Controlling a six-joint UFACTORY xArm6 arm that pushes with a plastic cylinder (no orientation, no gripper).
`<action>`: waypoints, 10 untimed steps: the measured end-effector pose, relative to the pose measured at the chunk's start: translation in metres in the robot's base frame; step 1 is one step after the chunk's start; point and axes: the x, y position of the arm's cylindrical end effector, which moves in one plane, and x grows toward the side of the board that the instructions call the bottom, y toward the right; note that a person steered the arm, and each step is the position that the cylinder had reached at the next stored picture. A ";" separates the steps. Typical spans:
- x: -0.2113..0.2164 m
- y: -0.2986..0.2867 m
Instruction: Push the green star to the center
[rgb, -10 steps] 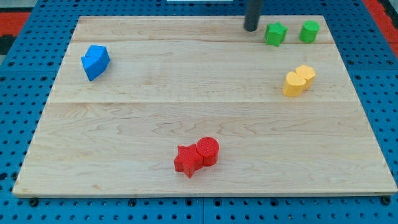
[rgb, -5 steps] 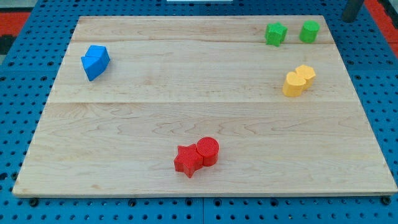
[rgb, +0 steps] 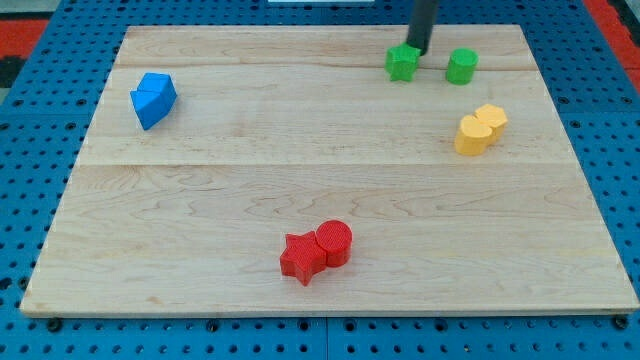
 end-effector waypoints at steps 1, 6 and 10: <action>0.000 0.003; 0.067 -0.089; 0.134 -0.065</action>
